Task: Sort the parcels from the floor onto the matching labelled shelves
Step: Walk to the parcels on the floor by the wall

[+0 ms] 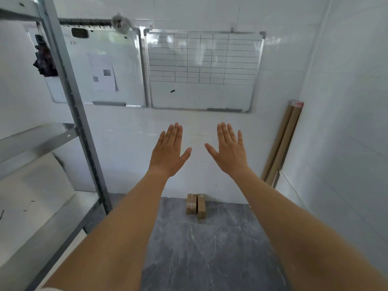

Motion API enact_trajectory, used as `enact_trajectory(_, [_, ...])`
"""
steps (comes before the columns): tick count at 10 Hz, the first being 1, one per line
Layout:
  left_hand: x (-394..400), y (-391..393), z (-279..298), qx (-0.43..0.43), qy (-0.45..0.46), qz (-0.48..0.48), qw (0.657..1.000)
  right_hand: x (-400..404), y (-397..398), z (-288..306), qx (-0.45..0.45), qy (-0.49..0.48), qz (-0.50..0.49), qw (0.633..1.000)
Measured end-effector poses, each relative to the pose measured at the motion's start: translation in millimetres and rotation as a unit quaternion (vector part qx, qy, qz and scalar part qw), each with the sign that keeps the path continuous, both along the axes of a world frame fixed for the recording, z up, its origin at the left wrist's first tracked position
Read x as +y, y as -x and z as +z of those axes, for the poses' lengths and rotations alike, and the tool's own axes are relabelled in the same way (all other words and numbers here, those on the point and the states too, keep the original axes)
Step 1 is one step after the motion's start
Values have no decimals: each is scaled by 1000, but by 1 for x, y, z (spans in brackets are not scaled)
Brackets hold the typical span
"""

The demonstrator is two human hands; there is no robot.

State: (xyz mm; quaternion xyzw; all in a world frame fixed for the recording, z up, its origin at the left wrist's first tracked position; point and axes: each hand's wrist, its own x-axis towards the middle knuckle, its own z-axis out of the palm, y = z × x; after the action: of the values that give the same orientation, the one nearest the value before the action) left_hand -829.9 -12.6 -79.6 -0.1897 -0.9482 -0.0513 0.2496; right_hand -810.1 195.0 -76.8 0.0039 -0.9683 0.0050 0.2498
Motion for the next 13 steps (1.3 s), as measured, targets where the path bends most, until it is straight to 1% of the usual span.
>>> enact_trajectory(3, [45, 107, 5, 0, -16, 10, 1000, 51, 119, 3, -4, 17, 7, 1000])
enact_trajectory(4, [49, 136, -1, -6, -9, 22, 1000, 62, 152, -3, -3, 20, 11, 1000])
enact_trajectory(6, [53, 190, -21, -27, 0, 35, 999, 78, 205, -27, -31, 23, 7, 999])
enact_trajectory(7, [52, 221, -31, -33, 7, 38, 999, 76, 236, -40, -42, 28, 8, 999])
enact_trajectory(9, [57, 290, -59, -59, 7, 29, 998, 62, 303, -63, -70, -2, 26, 997])
enact_trajectory(11, [59, 363, -81, -97, -44, 25, 994, 60, 375, -80, -95, 28, 9, 995])
enact_trajectory(12, [55, 394, -100, -132, -47, 24, 990, 61, 402, -97, -119, 53, 5, 991])
enact_trajectory(13, [61, 416, -119, -160, -55, 15, 986, 60, 424, -117, -149, 56, 8, 987])
